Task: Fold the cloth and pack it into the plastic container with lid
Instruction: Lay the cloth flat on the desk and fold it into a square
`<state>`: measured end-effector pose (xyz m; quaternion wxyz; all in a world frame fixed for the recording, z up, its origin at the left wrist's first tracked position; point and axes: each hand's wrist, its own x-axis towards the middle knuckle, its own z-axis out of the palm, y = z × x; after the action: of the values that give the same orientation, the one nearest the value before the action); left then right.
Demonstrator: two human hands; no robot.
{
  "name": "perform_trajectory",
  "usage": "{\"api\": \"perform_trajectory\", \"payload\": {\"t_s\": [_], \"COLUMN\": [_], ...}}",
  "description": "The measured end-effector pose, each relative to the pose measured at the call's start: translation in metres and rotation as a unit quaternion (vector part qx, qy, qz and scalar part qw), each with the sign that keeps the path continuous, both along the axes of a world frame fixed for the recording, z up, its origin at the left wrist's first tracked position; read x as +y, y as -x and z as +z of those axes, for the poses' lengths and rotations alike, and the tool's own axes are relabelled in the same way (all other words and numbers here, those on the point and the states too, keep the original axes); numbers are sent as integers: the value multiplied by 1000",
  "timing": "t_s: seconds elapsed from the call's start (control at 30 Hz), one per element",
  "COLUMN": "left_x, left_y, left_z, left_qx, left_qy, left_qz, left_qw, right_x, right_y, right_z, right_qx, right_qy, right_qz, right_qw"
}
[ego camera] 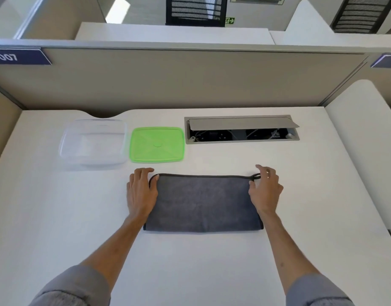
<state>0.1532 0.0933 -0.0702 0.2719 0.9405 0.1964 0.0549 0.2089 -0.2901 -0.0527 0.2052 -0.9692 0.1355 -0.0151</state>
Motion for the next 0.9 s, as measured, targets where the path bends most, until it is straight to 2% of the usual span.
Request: {"api": "perform_trajectory", "payload": {"t_s": [0.07,0.17,0.3,0.43,0.57,0.63,0.77,0.9], "left_x": [-15,-40,-64,-58,-43,-42,-48,-63], "left_y": [11,35,69,91,100,101,99,109], "left_z": [0,-5,-19,-33,-42,-41,-31,-20], "left_qx": [-12,-31,-37,-24,-13,-4,-21,-56], "left_qy": [-50,-85,-110,-133,-164,-167,-155,-144], "left_qz": [-9,-54,-119,-155,-189,-194,-196,-222], "left_qw": [999,994,986,979,968,967,968,963], "right_x": [13,39,60,54,48,48,39,32], "right_y": [16,50,94,116,118,120,124,136], "right_z": [0,-4,-27,-43,-44,-37,-13,6], "right_qx": [-45,-71,-47,0,8,6,-2,87], "right_qy": [33,28,41,84,102,75,18,-24], "right_qz": [10,53,126,130,142,91,-103,-193], "right_qw": [998,996,990,988,985,993,995,977]}}
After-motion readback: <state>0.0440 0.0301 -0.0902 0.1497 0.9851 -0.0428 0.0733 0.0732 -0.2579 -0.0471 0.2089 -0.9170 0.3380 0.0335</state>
